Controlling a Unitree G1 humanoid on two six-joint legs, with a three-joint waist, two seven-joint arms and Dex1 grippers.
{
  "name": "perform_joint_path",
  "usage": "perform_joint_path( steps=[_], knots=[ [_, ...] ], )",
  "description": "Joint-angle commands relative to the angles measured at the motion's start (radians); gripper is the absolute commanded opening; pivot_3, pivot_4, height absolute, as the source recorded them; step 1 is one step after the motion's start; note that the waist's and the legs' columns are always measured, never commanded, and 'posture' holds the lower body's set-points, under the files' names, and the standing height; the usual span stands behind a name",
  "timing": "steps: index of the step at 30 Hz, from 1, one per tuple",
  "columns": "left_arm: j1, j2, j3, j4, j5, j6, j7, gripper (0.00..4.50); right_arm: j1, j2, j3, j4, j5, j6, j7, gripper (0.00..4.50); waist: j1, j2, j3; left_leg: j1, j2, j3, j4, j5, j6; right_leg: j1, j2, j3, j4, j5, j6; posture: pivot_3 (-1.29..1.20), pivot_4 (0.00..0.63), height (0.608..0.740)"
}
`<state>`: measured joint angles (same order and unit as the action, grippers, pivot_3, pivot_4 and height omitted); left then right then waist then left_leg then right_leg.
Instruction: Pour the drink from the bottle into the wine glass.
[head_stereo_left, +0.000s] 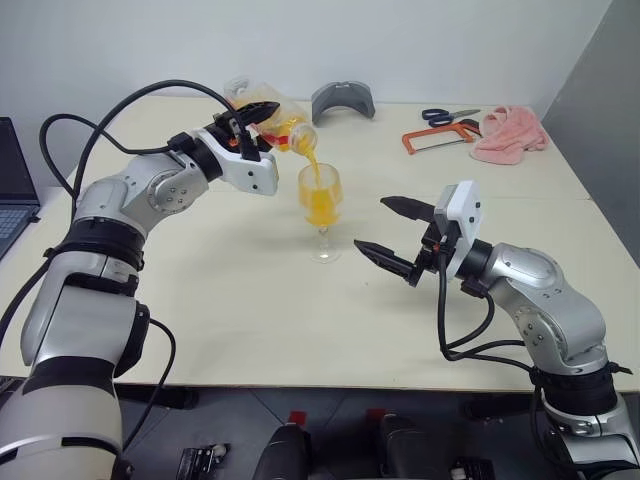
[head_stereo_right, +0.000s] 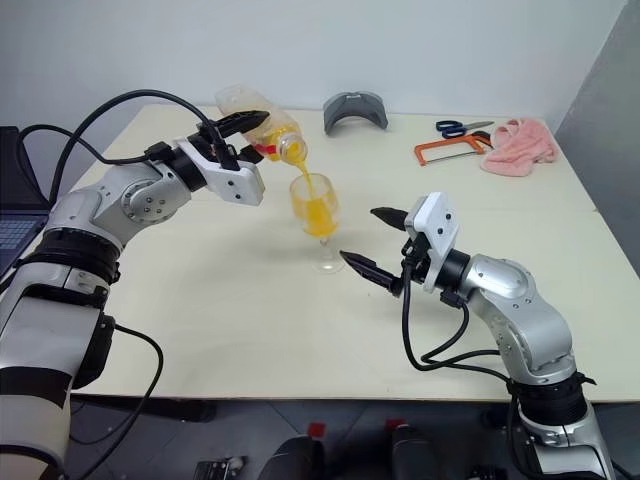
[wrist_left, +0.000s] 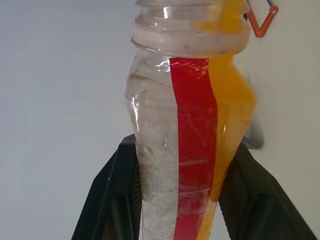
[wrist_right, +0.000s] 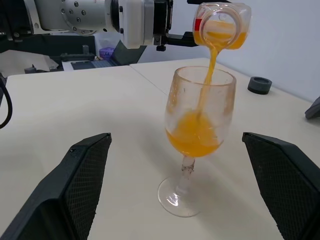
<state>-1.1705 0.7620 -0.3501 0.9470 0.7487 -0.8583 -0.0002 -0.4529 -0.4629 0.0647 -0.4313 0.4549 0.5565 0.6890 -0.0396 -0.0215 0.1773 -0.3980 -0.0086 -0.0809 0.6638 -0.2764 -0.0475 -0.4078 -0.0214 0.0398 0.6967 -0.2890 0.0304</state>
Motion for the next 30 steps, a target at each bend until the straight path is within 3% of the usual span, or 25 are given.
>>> perform_joint_path(
  steps=[1, 30],
  knots=[
    [-0.043, 0.023, 0.004, -0.01, 0.005, -0.002, 0.031, 1.66, -0.014, -0.008, -0.007, -0.052, 0.019, -0.004, 0.005, 4.5, 0.0, 0.0, 0.0, 0.0, 0.0, 0.0, 0.0, 0.0, 0.0, 0.0, 0.0, 0.0, 0.0, 0.0, 0.0, 0.0, 0.15, 0.74],
    [-0.047, 0.013, -0.002, -0.001, 0.004, -0.002, 0.041, 1.66, -0.008, -0.007, -0.002, -0.05, 0.007, -0.008, 0.001, 4.5, 0.0, 0.0, 0.0, 0.0, 0.0, 0.0, 0.0, 0.0, 0.0, 0.0, 0.0, 0.0, 0.0, 0.0, 0.0, 0.0, 0.15, 0.74]
  ],
)
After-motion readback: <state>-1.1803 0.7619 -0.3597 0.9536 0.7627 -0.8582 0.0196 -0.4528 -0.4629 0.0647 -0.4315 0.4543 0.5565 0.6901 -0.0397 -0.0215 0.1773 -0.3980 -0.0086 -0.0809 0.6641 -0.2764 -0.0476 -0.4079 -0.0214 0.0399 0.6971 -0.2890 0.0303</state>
